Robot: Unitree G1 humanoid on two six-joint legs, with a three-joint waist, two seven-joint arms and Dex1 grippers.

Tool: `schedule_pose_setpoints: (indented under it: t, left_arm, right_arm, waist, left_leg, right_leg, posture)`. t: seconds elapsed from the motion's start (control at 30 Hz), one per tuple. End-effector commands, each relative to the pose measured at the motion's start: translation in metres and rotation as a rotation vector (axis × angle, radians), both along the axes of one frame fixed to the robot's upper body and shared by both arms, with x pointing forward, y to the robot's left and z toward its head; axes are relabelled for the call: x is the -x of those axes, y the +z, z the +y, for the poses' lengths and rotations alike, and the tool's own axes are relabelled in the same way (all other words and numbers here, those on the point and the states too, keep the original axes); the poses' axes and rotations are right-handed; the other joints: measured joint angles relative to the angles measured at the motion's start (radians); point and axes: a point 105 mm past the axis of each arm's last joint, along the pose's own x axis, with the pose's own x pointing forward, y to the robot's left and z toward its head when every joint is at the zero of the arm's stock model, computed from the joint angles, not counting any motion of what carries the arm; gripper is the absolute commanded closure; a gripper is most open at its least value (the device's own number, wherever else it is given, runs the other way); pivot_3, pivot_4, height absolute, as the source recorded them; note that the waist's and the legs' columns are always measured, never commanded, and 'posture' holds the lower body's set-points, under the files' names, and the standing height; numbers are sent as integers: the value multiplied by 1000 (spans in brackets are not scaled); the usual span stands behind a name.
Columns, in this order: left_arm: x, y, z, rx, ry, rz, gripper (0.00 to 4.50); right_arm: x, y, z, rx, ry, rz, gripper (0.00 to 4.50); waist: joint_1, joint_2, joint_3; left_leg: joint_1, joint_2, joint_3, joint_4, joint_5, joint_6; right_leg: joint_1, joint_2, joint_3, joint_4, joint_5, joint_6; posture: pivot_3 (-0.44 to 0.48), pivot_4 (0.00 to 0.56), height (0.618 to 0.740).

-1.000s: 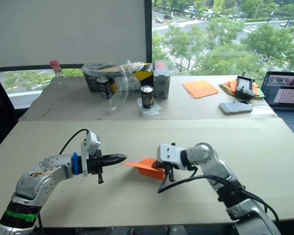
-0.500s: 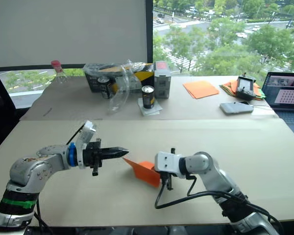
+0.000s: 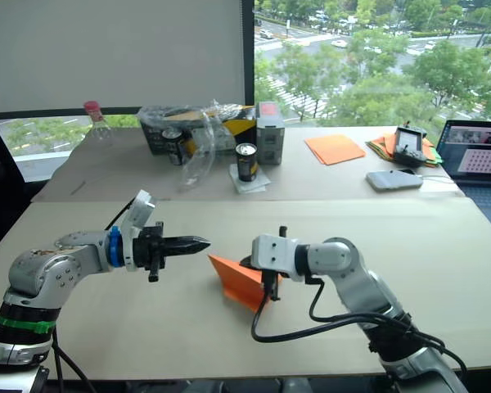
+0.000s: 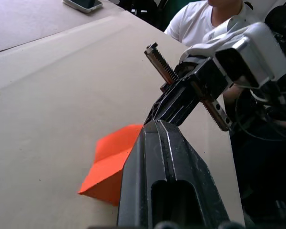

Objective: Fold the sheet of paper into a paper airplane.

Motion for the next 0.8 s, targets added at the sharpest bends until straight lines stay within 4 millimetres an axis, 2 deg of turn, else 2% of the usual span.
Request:
schedule_pose_setpoints:
  t: [0.03,0.2,0.3,0.43,0.6,0.7,0.8]
  left_arm:
    - [-4,4,-8,-10,-46,-50,4500]
    - [-17,12,-16,-12,-88,-81,4500]
    - [-20,15,-17,-18,-109,-89,4500]
    - [-27,17,-20,-22,-123,-105,4500]
    - [-31,14,-24,-43,-141,-126,4500]
    - [-30,13,-22,-43,-148,-122,4500]
    - [-29,11,-18,-55,-148,-116,4500]
  right_arm:
    - [8,5,0,-14,18,28,4449]
    - [13,-11,-2,-4,-11,66,4449]
    - [13,-6,-3,-37,-35,71,4449]
    - [30,3,-6,-89,-17,164,4449]
    - [40,1,-13,-227,-154,336,4449]
    - [44,2,-22,-288,-231,377,3620]
    - [34,2,-37,-284,-351,298,2556]
  waist:
    - [3,0,0]
    - [6,0,0]
    - [-3,0,0]
    - [-3,0,0]
    - [3,0,0]
    - [2,0,0]
    - [0,0,0]
  left_leg:
    - [0,0,0,0,0,0]
    - [-1,0,0,1,0,0]
    - [-1,0,0,1,0,0]
    - [-1,0,0,0,0,0]
    - [-1,0,0,1,0,1]
    - [-1,0,0,1,0,1]
    - [-1,0,0,1,0,1]
  right_leg:
    - [0,0,0,0,0,0]
    - [0,0,0,0,0,0]
    - [0,0,0,0,0,0]
    - [-1,0,0,0,0,0]
    - [0,0,0,0,0,0]
    - [0,0,0,0,0,0]
    - [0,0,0,0,0,0]
  posture:
    - [0,150,670]
    - [0,150,670]
    - [0,150,670]
    - [0,150,670]
    - [0,150,670]
    - [0,150,670]
    - [0,150,670]
